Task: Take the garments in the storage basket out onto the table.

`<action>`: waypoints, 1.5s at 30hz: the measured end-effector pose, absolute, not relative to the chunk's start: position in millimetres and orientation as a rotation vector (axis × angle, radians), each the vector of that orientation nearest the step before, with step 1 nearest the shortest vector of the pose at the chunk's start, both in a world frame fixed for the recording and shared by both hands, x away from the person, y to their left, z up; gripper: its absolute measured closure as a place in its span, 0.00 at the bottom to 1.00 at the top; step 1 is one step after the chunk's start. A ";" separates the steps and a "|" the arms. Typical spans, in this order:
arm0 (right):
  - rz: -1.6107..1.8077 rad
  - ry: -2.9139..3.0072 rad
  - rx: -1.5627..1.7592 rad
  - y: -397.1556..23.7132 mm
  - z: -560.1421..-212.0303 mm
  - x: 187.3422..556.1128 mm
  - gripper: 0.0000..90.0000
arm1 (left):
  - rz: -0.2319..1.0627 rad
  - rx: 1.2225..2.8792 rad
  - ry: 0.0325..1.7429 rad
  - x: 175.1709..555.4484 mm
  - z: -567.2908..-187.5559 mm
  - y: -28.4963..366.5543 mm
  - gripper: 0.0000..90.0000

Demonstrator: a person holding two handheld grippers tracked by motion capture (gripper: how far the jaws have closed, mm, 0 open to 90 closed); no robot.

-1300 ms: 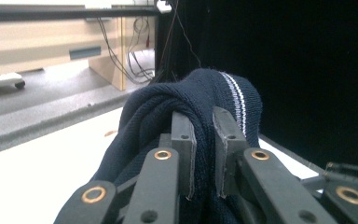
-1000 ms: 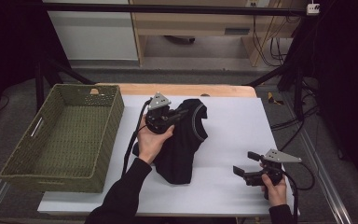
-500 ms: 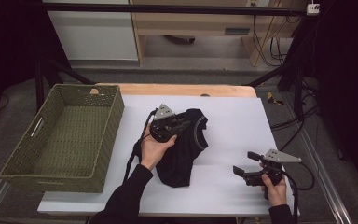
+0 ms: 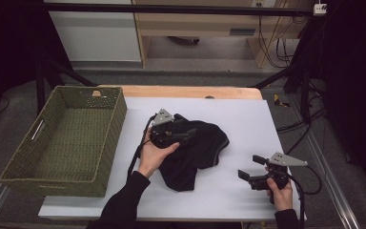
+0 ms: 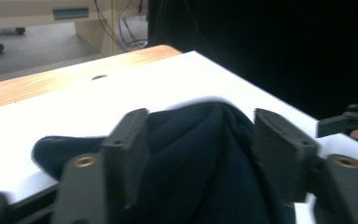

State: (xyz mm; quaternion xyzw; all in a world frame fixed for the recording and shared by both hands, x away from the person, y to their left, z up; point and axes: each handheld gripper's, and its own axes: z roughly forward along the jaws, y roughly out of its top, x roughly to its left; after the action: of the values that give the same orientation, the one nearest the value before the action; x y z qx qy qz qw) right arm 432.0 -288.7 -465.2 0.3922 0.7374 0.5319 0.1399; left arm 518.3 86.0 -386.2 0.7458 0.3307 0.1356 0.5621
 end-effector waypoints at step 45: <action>1.502 2.224 1.076 -239.5 -456.3 426.2 0.04 | 0.353 1.852 0.981 453.7 -450.3 189.5 0.00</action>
State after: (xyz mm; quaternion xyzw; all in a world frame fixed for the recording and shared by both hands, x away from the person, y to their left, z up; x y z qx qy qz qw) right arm 426.2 -239.5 -456.3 0.3693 0.7632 0.5153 0.1247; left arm 453.7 189.5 -450.3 0.7614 0.4032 0.1450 0.4865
